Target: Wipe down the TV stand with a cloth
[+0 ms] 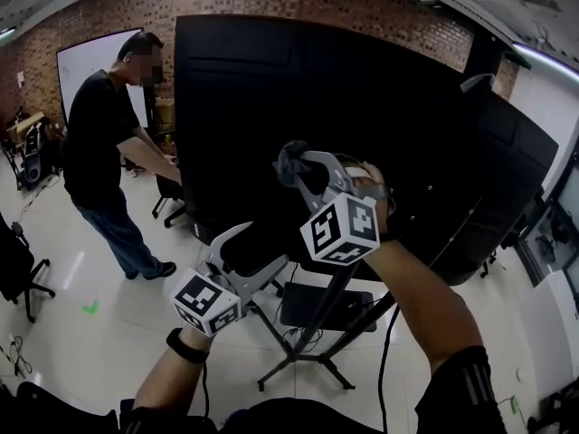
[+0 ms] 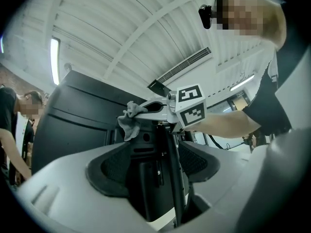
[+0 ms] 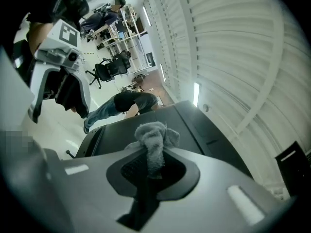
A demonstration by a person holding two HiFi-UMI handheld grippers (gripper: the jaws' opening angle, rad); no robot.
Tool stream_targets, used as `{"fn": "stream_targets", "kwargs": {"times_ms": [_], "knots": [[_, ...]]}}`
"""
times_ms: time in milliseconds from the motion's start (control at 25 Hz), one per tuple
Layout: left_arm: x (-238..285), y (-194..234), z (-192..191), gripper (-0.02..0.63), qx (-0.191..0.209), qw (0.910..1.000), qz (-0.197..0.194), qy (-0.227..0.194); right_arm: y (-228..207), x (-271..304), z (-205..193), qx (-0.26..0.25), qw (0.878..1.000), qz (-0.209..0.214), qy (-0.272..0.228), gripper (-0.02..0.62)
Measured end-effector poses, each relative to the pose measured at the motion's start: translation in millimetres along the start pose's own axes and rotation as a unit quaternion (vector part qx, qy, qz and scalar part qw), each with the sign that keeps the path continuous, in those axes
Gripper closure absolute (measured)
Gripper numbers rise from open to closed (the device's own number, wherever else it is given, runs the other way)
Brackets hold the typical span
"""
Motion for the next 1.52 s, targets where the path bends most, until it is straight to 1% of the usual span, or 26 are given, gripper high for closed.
{"fn": "stream_targets", "kwargs": {"times_ms": [120,240,320,440,560,680,760,920,1080,1200,1280,1320,1400,1520], "knots": [[-4,5,-6,0.268,-0.007,1.0000,-0.004,0.001,6,20,2,-0.025,0.999,0.012,0.022,0.560],[-7,10,-5,0.268,-0.014,0.9999,-0.005,0.002,11,37,-4,-0.071,0.996,0.021,0.056,0.558],[-7,12,-6,0.268,-0.018,0.9998,-0.007,0.001,14,41,-7,-0.104,0.992,0.023,0.072,0.560],[-4,13,-12,0.268,-0.025,0.9995,-0.017,0.001,17,38,-10,-0.138,0.986,0.026,0.096,0.560],[0,8,-15,0.268,-0.033,0.9990,-0.029,0.006,18,30,-19,-0.172,0.976,0.031,0.132,0.560],[5,4,-16,0.268,-0.039,0.9984,-0.041,0.009,15,18,-29,-0.186,0.965,0.040,0.178,0.560],[10,3,-18,0.268,-0.041,0.9979,-0.050,0.010,15,14,-37,-0.197,0.959,0.045,0.198,0.560],[21,1,-27,0.268,-0.043,0.9967,-0.067,0.009,17,5,-54,-0.224,0.946,0.055,0.226,0.560],[28,-7,-28,0.268,-0.048,0.9957,-0.079,0.009,14,-8,-66,-0.230,0.937,0.063,0.255,0.560],[29,-12,-30,0.268,-0.050,0.9950,-0.085,0.011,15,-16,-76,-0.229,0.933,0.067,0.268,0.560],[27,-13,-31,0.268,-0.050,0.9949,-0.087,0.012,16,-20,-74,-0.227,0.937,0.061,0.260,0.560],[26,-13,-32,0.268,-0.049,0.9949,-0.087,0.012,16,-22,-69,-0.221,0.942,0.055,0.248,0.560],[23,-9,-33,0.268,-0.049,0.9952,-0.084,0.011,17,-24,-52,-0.193,0.957,0.047,0.213,0.560],[14,-1,-28,0.268,-0.049,0.9965,-0.067,0.008,24,-21,-22,-0.124,0.978,0.055,0.155,0.560]]}}
Point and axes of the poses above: the fingertips, and each gripper's own axes: x forward along the fingers, y to its left, z out of its top, the point moved 3 cm from there along -x, backward along the fingers, and after that the axes turned 12 degrees about -x, right-handed, at the moved point
